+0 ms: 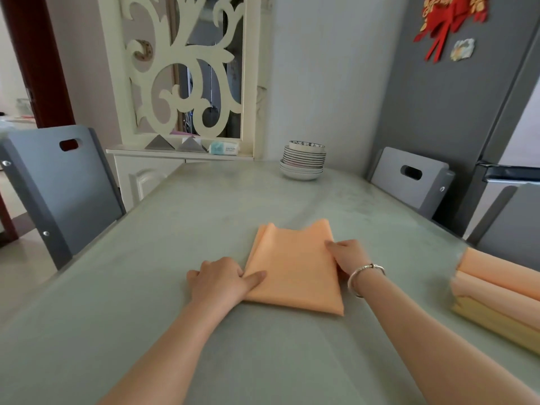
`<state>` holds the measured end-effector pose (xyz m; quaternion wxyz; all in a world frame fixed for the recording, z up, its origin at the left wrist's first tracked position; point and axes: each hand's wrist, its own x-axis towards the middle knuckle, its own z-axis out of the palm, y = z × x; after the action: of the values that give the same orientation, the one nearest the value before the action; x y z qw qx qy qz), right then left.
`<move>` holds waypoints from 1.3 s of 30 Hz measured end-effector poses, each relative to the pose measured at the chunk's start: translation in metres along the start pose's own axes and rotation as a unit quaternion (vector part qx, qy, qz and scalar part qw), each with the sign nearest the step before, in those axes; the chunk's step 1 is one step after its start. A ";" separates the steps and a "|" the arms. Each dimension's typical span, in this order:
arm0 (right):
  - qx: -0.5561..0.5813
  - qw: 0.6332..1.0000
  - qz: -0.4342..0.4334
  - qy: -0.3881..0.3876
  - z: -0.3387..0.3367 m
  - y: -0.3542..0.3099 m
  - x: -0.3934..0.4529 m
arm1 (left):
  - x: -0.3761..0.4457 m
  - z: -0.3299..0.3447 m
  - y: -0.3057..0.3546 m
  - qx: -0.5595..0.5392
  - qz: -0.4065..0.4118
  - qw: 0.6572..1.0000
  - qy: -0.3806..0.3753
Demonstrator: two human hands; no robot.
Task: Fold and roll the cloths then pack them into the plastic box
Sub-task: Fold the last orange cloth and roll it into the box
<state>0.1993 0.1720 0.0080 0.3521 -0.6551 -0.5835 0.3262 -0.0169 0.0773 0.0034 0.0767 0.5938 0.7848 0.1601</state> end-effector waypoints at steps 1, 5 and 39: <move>-0.005 1.000 0.013 -0.005 -0.001 -0.002 0.003 | 0.001 0.000 0.000 -0.005 0.002 1.000 0.003; -0.043 0.998 0.030 -0.020 -0.005 -0.006 0.002 | -0.001 0.003 0.001 -0.014 0.000 1.000 0.009; -0.256 0.908 -0.326 -0.061 -0.015 0.024 -0.137 | -0.077 -0.008 -0.024 0.089 -0.011 0.987 0.135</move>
<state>0.2106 0.0328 -0.0019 0.2227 -0.4749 -0.8484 0.0719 -0.0192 -0.0029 -0.0024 -0.0810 0.5623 0.8058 0.1672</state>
